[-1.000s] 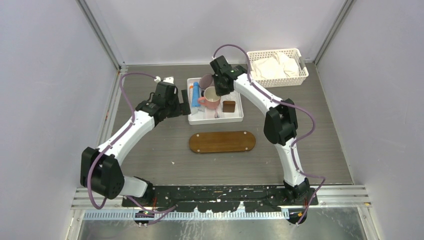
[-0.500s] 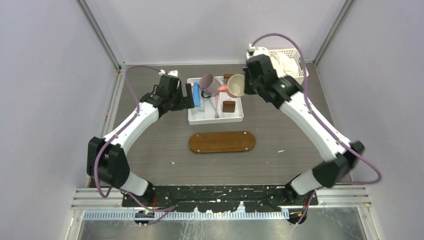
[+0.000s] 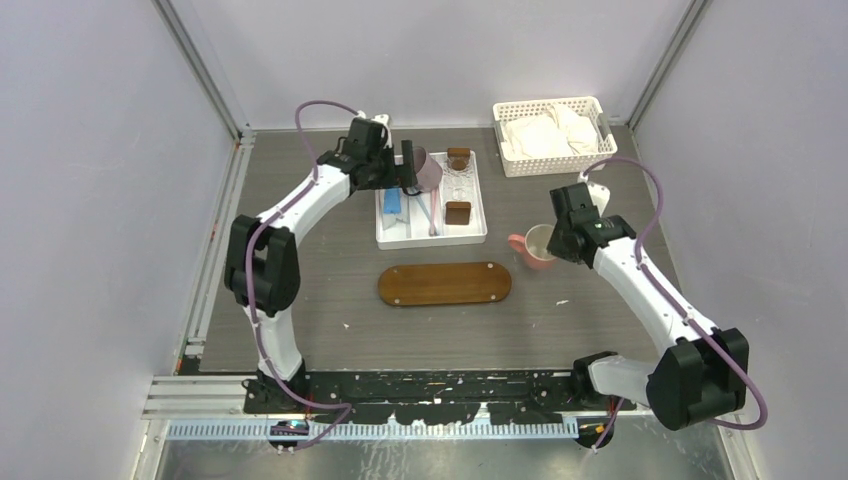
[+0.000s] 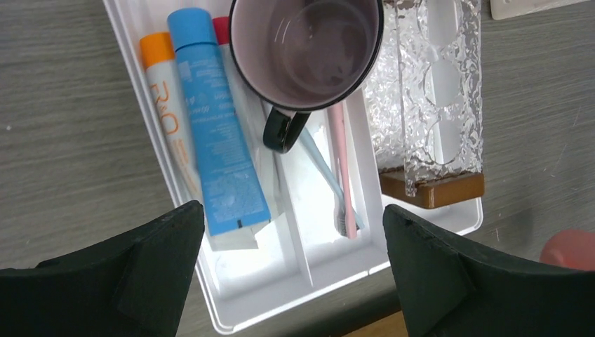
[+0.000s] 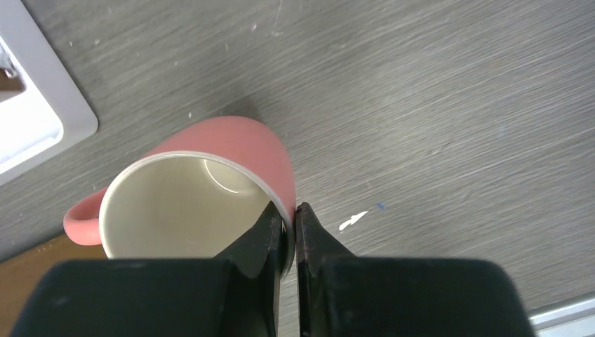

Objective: Prepare toiletry sets of a toothbrush and toothpaste on the tray

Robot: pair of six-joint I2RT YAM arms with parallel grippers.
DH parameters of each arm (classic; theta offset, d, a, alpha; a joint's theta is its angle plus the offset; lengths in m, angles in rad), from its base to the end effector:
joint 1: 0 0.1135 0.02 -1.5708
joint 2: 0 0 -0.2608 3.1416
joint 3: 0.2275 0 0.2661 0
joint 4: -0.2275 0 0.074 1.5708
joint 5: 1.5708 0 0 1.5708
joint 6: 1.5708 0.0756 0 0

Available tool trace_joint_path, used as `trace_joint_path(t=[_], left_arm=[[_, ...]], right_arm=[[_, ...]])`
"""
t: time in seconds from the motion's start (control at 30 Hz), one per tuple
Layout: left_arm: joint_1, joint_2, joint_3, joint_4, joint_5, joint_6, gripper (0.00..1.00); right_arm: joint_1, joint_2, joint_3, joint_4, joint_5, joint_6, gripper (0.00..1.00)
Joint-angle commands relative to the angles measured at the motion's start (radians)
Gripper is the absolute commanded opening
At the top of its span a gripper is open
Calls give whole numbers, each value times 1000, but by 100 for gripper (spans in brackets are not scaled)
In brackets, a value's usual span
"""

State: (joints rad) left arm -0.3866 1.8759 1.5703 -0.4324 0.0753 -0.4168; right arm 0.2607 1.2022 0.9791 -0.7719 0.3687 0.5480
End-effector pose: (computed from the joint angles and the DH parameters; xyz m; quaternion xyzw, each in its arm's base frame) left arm 0.4370 -0.1840 0.2410 0.0014 0.9140 -0.1897 0.3585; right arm 0.2687 0.0435 0.2367 0.1865 0.9254 -0.0518 0.3258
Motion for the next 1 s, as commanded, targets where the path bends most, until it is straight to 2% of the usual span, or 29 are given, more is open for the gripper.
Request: trace_joint_path(t=[0.0, 0.23, 0.6, 0.63, 0.8, 0.83, 0.97], left_arm=[[0, 49, 91, 65, 53, 58, 100], [-15, 107, 134, 68, 64, 79, 100], [-47, 210, 258, 14, 31, 114, 100], [-48, 221, 273, 8, 27, 120, 100], [-52, 274, 333, 0, 14, 152, 99], [-52, 283, 342, 1, 12, 159, 98], [-52, 313, 380, 3, 13, 182, 94]], right_arm=[[9, -24, -46, 170, -83, 96, 1], [9, -45, -135, 181, -110, 93, 1], [9, -83, -157, 142, -87, 67, 1], [10, -83, -157, 142, -93, 66, 5], [9, -80, -163, 152, -91, 56, 51], [9, -79, -163, 153, -93, 54, 55], [8, -78, -162, 167, -113, 54, 58]])
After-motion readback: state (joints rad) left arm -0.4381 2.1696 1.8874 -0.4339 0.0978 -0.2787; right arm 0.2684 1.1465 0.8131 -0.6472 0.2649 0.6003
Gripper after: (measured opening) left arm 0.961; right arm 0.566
